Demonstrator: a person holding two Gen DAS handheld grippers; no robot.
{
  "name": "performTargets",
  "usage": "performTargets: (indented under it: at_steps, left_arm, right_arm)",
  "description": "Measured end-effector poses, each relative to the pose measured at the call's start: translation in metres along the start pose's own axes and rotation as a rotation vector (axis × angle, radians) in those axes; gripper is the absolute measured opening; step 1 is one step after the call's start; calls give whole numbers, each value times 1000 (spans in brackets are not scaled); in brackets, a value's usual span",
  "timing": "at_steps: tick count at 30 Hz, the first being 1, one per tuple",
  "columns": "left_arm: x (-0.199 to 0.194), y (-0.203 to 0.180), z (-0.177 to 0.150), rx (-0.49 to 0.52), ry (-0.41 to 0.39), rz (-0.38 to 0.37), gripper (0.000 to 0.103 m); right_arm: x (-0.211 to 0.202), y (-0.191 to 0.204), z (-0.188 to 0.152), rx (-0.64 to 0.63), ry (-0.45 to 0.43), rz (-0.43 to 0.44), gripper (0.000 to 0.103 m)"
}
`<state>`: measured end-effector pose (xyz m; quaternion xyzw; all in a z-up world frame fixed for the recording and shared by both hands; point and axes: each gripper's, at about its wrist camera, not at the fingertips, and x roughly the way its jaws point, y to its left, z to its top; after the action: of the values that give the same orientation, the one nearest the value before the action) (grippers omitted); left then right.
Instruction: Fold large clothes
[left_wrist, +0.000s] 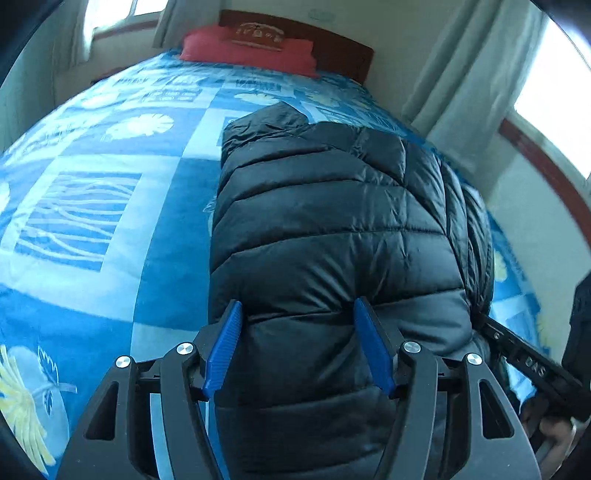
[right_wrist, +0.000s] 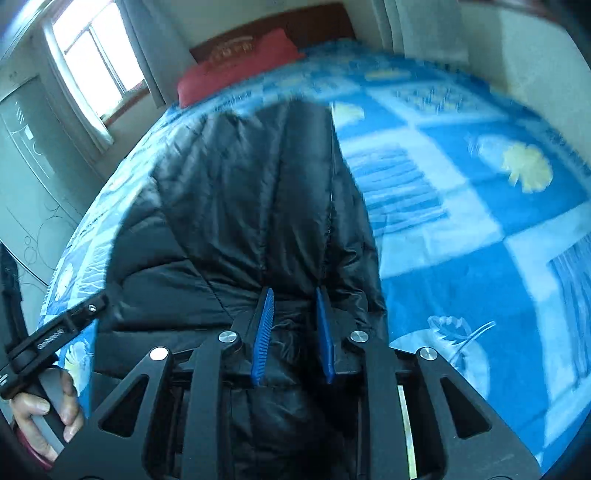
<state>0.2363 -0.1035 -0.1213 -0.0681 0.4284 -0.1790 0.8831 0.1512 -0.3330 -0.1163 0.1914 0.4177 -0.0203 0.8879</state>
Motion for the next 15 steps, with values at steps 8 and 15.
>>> performTargets:
  at_steps: [8,15]
  left_arm:
    - [-28,-6,27,20,-80,-6,60]
    - [8,-8,60,-2,-46,0,60]
  right_arm:
    - [-40,12,42,-7,-88,23,30]
    - [-4,19,80,-72,-86,9,30]
